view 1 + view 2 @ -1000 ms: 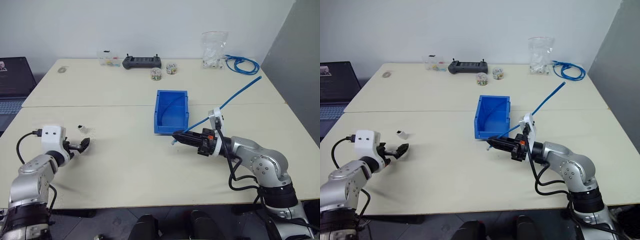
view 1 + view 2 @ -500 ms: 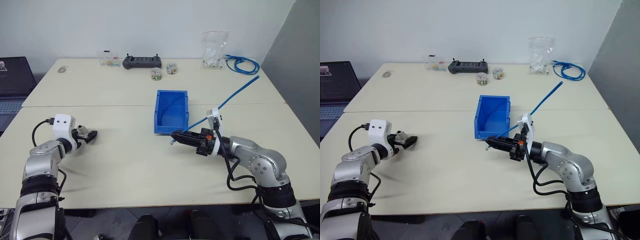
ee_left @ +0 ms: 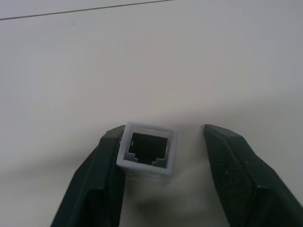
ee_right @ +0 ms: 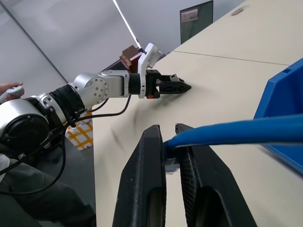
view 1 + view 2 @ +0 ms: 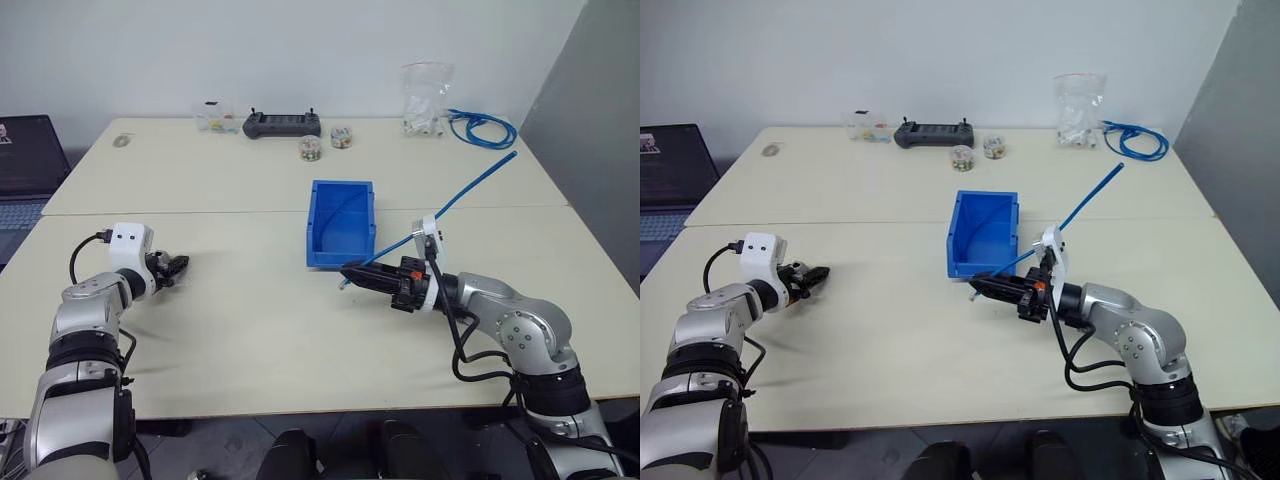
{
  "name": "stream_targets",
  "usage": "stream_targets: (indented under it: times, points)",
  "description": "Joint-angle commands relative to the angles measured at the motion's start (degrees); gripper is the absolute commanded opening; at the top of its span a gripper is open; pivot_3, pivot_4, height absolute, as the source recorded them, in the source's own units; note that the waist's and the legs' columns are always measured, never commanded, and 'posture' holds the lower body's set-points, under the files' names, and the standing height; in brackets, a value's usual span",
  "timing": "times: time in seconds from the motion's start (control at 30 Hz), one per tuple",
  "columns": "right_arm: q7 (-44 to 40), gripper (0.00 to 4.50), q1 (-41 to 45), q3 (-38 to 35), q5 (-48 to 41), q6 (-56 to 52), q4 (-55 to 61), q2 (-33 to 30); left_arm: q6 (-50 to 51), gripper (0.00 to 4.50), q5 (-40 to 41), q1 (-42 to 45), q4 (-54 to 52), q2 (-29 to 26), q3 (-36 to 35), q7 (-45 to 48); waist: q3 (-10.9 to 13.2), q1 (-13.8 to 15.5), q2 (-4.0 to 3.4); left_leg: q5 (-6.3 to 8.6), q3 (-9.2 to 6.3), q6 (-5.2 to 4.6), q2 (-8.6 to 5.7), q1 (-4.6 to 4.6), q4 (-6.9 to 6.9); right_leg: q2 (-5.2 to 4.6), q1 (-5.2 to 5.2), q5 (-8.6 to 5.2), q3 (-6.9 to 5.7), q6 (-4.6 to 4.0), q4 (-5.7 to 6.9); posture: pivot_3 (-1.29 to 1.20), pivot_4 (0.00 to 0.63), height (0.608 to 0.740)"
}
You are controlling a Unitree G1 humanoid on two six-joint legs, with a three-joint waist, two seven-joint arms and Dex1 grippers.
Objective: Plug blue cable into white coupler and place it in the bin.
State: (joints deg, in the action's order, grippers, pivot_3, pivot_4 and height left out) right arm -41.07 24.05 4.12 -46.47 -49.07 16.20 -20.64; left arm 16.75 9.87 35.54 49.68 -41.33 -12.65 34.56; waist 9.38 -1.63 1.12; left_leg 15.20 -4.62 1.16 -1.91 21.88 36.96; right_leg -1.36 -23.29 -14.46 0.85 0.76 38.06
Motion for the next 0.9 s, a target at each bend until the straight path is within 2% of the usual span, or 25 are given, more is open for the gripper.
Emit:
stream_targets:
  times: [0.03, 0.07, 0.17, 0.27, 0.43, 0.57, 0.7, 0.9]
  points:
    - [-0.2, 0.13, 0.7, -0.2, -0.4, 0.8, 2.5, 0.3, 0.0, 1.73, -1.9, -0.1, 1.7, -1.3, 0.8, -0.8, 0.0, -0.2, 0.00, 0.00, 0.00, 0.00, 0.00, -0.01, 0.00, 0.00, 0.00, 0.00, 0.00, 0.00, 0.02, 0.00, 0.150, 0.740]
    - [-0.2, 0.13, 0.7, -0.2, -0.4, 0.8, 2.5, 0.3, 0.2, 1.39, -1.9, -0.4, 1.6, -1.2, 0.7, -0.9, 0.0, -0.2, 0.00, 0.00, 0.00, 0.00, 0.00, -0.03, 0.00, 0.00, 0.00, 0.00, 0.01, 0.00, 0.03, 0.00, 0.150, 0.740]
    - [-0.1, 0.13, 0.7, -0.2, -0.2, 0.9, 2.5, 0.5, 1.2, 0.78, -1.6, -2.0, -0.1, -0.9, 0.5, -0.4, 0.0, -0.2, 0.00, 0.00, 0.01, 0.00, 0.01, -0.04, 0.00, 0.00, 0.00, 0.00, 0.01, -0.01, 0.04, 0.00, 0.150, 0.740]
    - [0.0, 0.13, 0.5, -0.3, 0.0, 1.1, 2.7, 0.5, 3.8, 0.79, 0.1, -5.5, -6.5, -0.3, 0.9, 3.4, 0.0, -0.3, -0.01, 0.00, 0.04, 0.00, 0.01, -0.05, -0.01, 0.00, 0.00, 0.01, 0.05, -0.01, 0.04, 0.00, 0.150, 0.740]
    - [-0.6, 0.13, -0.4, -1.2, 0.7, 1.4, 4.0, -1.8, 10.7, 0.79, 7.2, -17.2, -34.2, -1.0, 7.1, 19.2, 0.0, 0.0, -0.04, 0.02, 0.05, 0.04, 0.00, 0.02, -0.01, -0.07, -0.02, 0.01, 0.07, -0.02, -0.04, 0.00, 0.150, 0.740]
    - [-1.0, 0.13, -2.2, -1.1, 1.2, 1.8, 6.5, -4.4, 11.9, 0.79, 8.8, -20.3, -49.2, -1.8, 13.9, 26.0, 0.0, 1.0, -0.06, 0.03, -0.03, 0.03, -0.18, 0.08, -0.01, -0.27, 0.02, 0.00, 0.02, -0.02, -0.13, 0.00, 0.150, 0.740]
    - [-0.7, 0.13, -3.8, -0.5, 2.2, 2.4, 8.9, -5.9, 9.6, 0.79, 6.2, -17.3, -52.6, -0.3, 21.3, 29.2, 0.0, 1.1, -0.05, 0.03, -0.02, 0.02, -0.20, 0.12, -0.01, -0.27, 0.01, 0.00, -0.01, -0.01, -0.13, 0.00, 0.150, 0.740]
    - [-0.8, 0.13, -5.6, 1.7, 6.6, 5.2, 11.2, -7.7, 5.1, 0.79, 0.7, -11.2, -48.4, 3.0, 30.7, 32.8, 0.0, 0.4, -0.05, 0.02, 0.01, 0.01, -0.20, 0.11, 0.00, -0.20, 0.01, -0.02, 0.00, 0.02, -0.09, 0.00, 0.150, 0.740]
